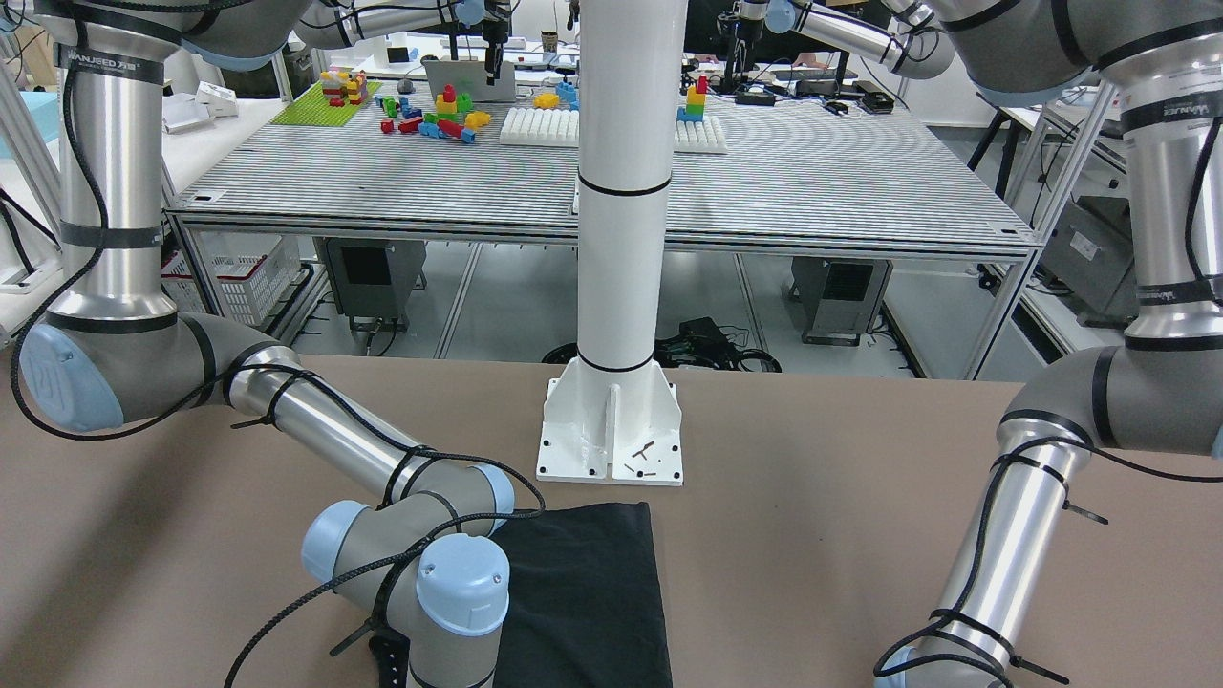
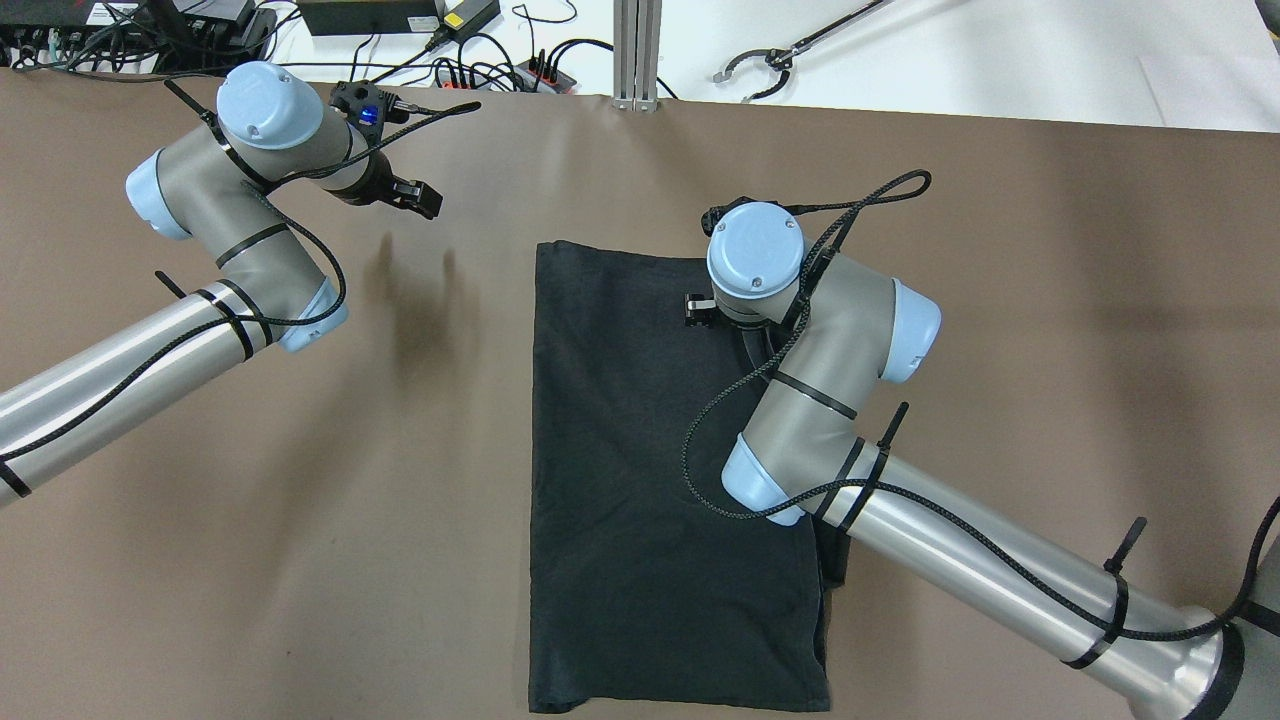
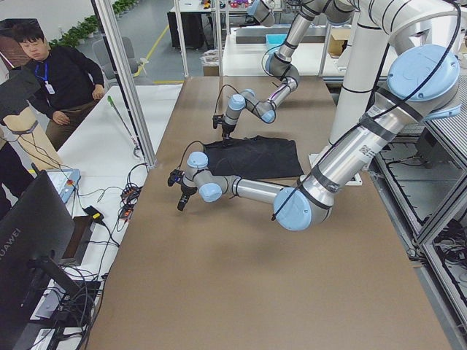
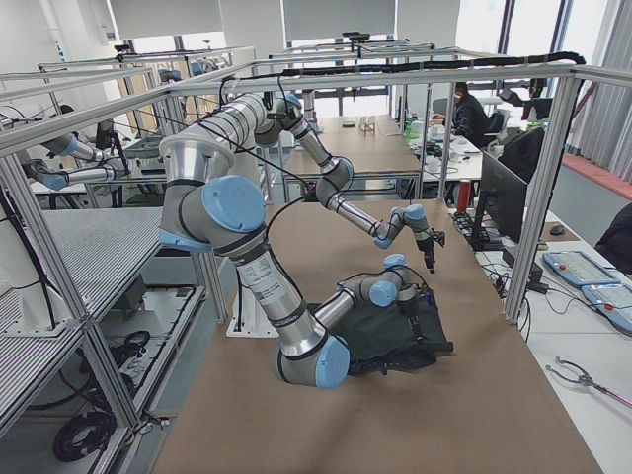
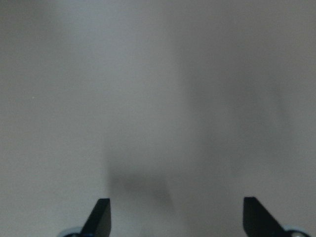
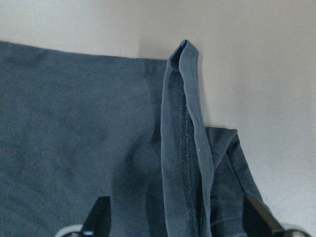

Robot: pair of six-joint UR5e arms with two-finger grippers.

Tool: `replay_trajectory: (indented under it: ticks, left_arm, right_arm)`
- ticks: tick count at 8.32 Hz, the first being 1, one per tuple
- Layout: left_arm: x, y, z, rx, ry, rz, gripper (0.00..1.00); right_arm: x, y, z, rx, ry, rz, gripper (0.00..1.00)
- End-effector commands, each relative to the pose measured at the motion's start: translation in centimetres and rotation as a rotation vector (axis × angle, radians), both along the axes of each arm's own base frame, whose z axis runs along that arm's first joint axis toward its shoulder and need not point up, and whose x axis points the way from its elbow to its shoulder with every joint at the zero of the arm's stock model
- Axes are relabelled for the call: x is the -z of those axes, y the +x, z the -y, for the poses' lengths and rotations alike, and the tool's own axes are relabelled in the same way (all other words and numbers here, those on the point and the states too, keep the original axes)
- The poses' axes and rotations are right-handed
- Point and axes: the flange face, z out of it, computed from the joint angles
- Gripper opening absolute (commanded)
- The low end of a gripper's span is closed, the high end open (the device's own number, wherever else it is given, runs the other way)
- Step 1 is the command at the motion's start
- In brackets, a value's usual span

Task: Fold clothes
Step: 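Raise the right gripper to the far end while the left gripper approaches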

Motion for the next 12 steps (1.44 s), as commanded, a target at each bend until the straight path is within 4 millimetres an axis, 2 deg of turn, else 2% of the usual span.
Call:
replay_trajectory:
  ticks: [1, 5, 6, 7, 8, 9, 10, 11, 12]
  left_arm:
    - [-0.1, 0.0, 0.0, 0.000, -0.001, 0.001, 0.94]
    - [-0.1, 0.0, 0.0, 0.000, 0.000, 0.000, 0.94]
    - [-0.1, 0.0, 0.0, 0.000, 0.000, 0.000, 0.94]
    - [0.0, 0.0, 0.0, 0.000, 0.001, -0.001, 0.94]
    - [0.0, 0.0, 0.0, 0.000, 0.001, -0.001, 0.94]
    - [-0.2, -0.1, -0.1, 0.000, -0.001, 0.001, 0.94]
    - [0.2, -0.2, -0.3, 0.003, 0.004, -0.007, 0.94]
    - [1.0, -0.4, -0.3, 0.007, 0.012, -0.019, 0.94]
    - [1.7, -0.4, -0.5, 0.005, 0.012, -0.034, 0.94]
  right_arm:
    - [-2.1, -0.7, 0.6, 0.007, -0.014, -0.025, 0.94]
    - [-5.7, -0.2, 0.3, 0.042, -0.015, -0.078, 0.94]
    - [-5.6, 0.7, 1.1, 0.056, 0.005, -0.086, 0.94]
    - [-7.1, 2.5, 2.0, 0.073, 0.017, -0.115, 0.94]
    - [-10.6, 5.3, 2.8, 0.078, 0.028, -0.137, 0.94]
    - [-15.0, 7.8, 2.7, 0.092, 0.085, -0.114, 0.94]
    - [-15.6, 9.7, 3.4, 0.094, 0.083, -0.071, 0.94]
    - [-14.3, 10.8, 3.8, 0.117, 0.060, -0.010, 0.94]
    - [-11.3, 12.7, 3.8, 0.112, 0.074, 0.051, 0.94]
